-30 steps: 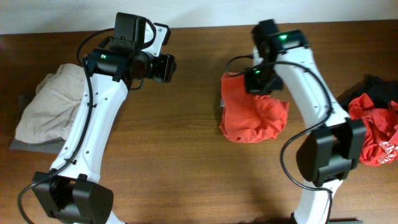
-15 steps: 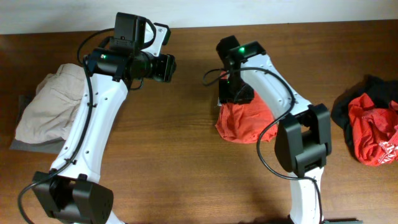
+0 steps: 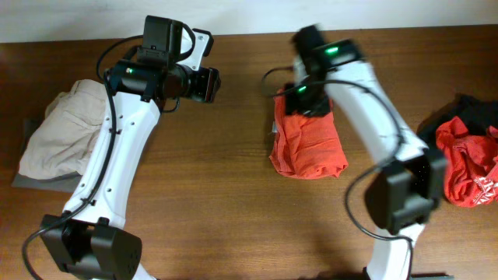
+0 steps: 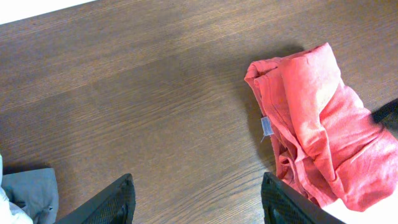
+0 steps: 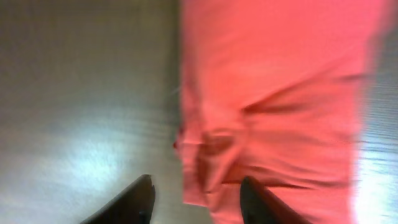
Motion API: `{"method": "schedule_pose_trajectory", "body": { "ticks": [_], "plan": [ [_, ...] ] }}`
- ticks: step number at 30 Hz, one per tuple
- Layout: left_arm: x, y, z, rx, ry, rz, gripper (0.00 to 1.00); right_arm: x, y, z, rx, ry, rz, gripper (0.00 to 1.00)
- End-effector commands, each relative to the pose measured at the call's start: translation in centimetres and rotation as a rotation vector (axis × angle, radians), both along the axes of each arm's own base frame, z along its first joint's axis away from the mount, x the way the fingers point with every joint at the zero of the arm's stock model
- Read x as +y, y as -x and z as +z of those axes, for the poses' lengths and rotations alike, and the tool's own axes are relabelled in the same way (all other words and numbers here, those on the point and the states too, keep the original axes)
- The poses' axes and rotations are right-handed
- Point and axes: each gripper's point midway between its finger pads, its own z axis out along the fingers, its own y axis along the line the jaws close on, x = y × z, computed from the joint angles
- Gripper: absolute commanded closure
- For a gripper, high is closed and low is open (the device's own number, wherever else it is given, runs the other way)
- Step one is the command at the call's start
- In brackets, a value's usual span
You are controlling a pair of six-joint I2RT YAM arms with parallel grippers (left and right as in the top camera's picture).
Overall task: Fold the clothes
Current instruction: 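Grasp the bundle's top with the right gripper and fold it downward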
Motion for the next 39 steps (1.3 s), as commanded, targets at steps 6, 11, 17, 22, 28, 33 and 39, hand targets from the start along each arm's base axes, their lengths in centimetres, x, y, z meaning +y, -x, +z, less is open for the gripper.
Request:
{"method": "schedule_pose_trajectory", "body": {
  "ticks": [6,11,17,22,28,33,39],
  "plan": [
    [0.2,0.0,1.0,-0.030,-0.006,-0.008,0.35,-3.8,-2.5,-4.4,0.039,-0.025,-0.112,0.96],
    [0.2,0.0,1.0,-0.030,-0.005,-0.008,0.36,0.5,-4.7,-9.3,0.039,-0.120,-0.130,0.96],
    [0.1,0.1,1.0,-0.026,-0.006,-0.010,0.36,5.1,-8.0,-11.7,-0.066,-0.246,-0.049,0.96],
    [-0.8,-0.1,1.3,-0.055,-0.006,-0.043,0.36,4.4,-7.9,-5.2,-0.145,-0.296,0.102,0.94],
    [-4.3,-0.9,1.7,-0.130,0.012,-0.152,0.36,-1.7,-3.8,0.4,-0.066,-0.212,0.015,0.96],
    [-8.8,-2.1,-1.7,-0.106,0.061,-0.247,0.43,-6.2,0.4,-0.1,0.109,-0.113,-0.081,0.96],
    [-13.5,-3.5,-8.5,-0.032,0.147,-0.358,0.66,-7.0,3.0,-2.8,0.233,-0.086,-0.098,0.96]
  ]
}}
